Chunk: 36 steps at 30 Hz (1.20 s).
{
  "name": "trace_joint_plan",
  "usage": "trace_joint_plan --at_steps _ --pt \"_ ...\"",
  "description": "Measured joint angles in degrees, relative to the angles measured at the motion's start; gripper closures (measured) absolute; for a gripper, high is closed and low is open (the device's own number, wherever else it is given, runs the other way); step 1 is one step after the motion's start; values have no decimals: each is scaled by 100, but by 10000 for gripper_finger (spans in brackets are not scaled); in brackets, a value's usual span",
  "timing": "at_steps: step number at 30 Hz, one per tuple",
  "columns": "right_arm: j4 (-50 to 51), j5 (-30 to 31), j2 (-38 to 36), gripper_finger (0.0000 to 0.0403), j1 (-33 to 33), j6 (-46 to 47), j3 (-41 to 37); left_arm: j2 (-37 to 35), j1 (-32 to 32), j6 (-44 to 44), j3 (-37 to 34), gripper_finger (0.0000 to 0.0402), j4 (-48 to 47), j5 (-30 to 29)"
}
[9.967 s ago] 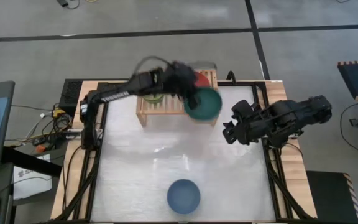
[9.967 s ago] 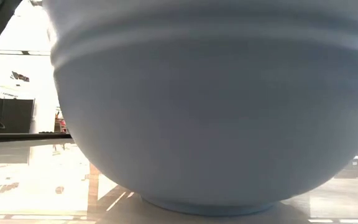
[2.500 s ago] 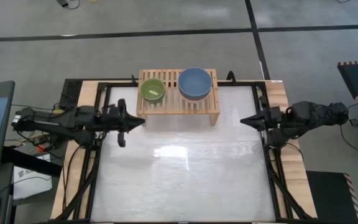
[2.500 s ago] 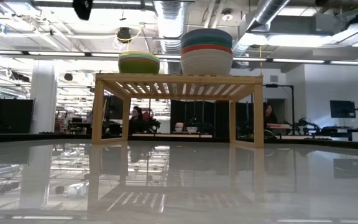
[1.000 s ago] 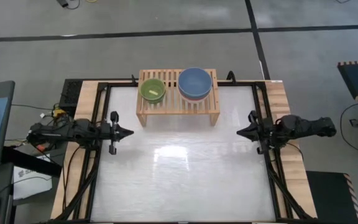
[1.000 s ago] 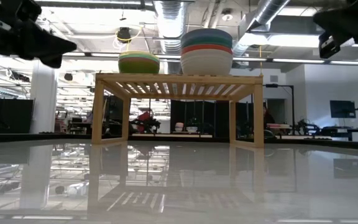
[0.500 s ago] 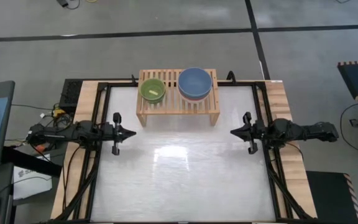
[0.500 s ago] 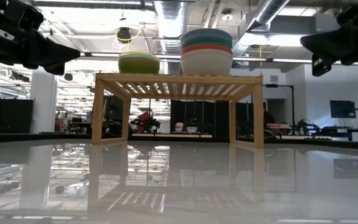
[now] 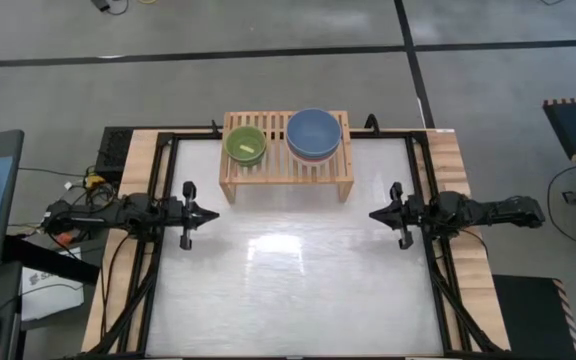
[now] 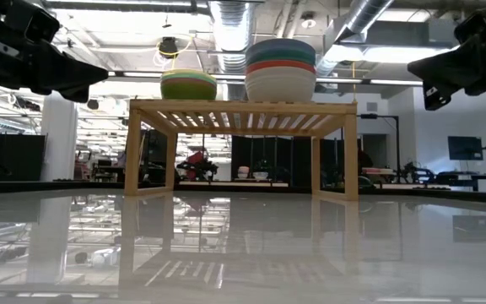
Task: Place and stack bowls onto a shelf
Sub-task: Return to Home Position
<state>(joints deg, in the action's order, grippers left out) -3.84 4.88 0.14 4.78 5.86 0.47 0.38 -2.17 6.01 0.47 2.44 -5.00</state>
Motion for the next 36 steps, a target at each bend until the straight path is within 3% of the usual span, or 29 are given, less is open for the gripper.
trace_joint_plan --at_steps 36 --pt "203 21 0 363 0 19 -8 0 2 -93 -9 401 8 -17"
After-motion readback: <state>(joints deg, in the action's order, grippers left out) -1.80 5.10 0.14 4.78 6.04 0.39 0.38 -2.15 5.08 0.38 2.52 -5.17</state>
